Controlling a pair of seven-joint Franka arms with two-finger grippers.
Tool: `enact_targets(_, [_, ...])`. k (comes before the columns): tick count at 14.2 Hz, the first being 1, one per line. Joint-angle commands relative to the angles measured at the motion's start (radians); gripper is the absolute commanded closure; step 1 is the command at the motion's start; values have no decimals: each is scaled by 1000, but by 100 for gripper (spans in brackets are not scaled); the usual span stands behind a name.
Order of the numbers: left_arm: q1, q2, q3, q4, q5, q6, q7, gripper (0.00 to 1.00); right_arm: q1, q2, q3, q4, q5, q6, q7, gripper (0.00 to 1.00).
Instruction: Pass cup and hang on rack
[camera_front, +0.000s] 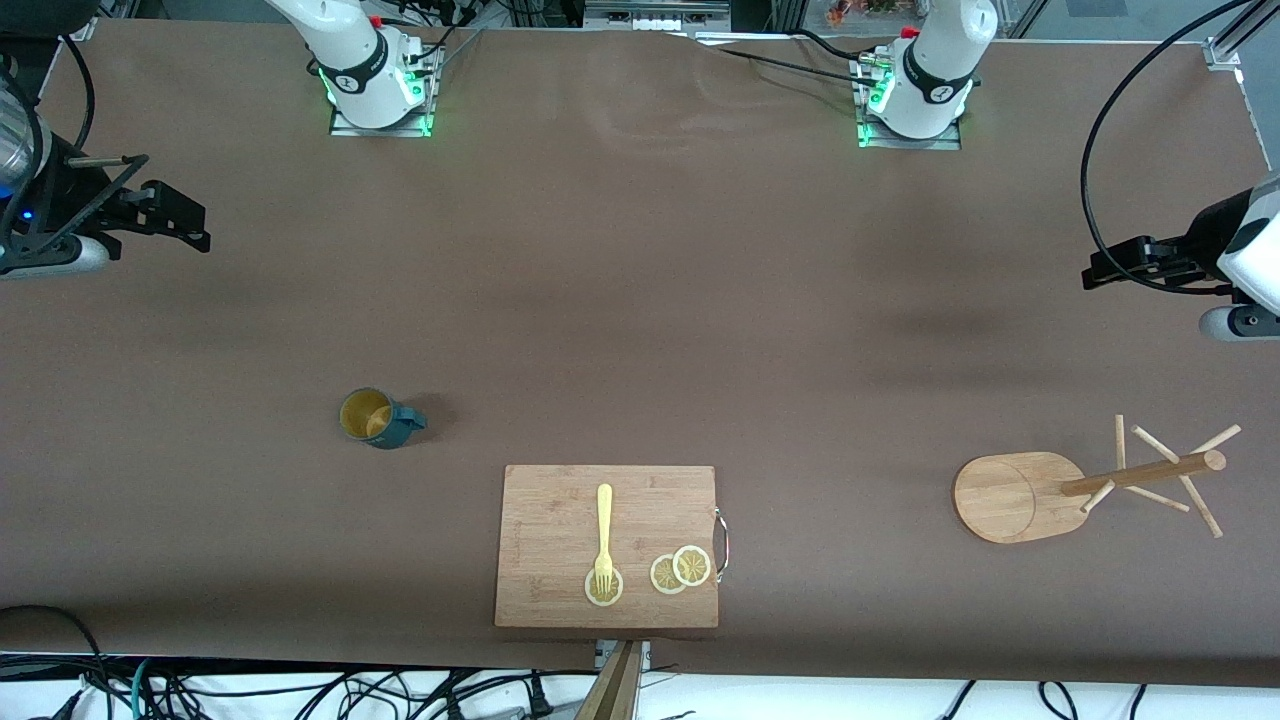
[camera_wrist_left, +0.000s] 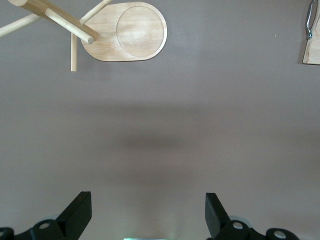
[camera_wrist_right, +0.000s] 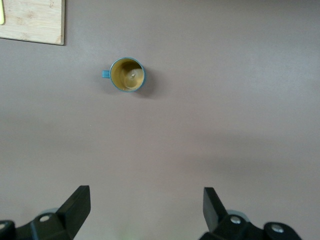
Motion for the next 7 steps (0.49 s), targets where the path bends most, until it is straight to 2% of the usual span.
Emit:
enact_targets(1, [2,19,-2,37,7,-7,23,0,-2,7,5,12,-3,21,13,0])
enact_targets(7, [2,19,-3,38,4,-7,18,0,1,7,6,21,-4,23,15,0])
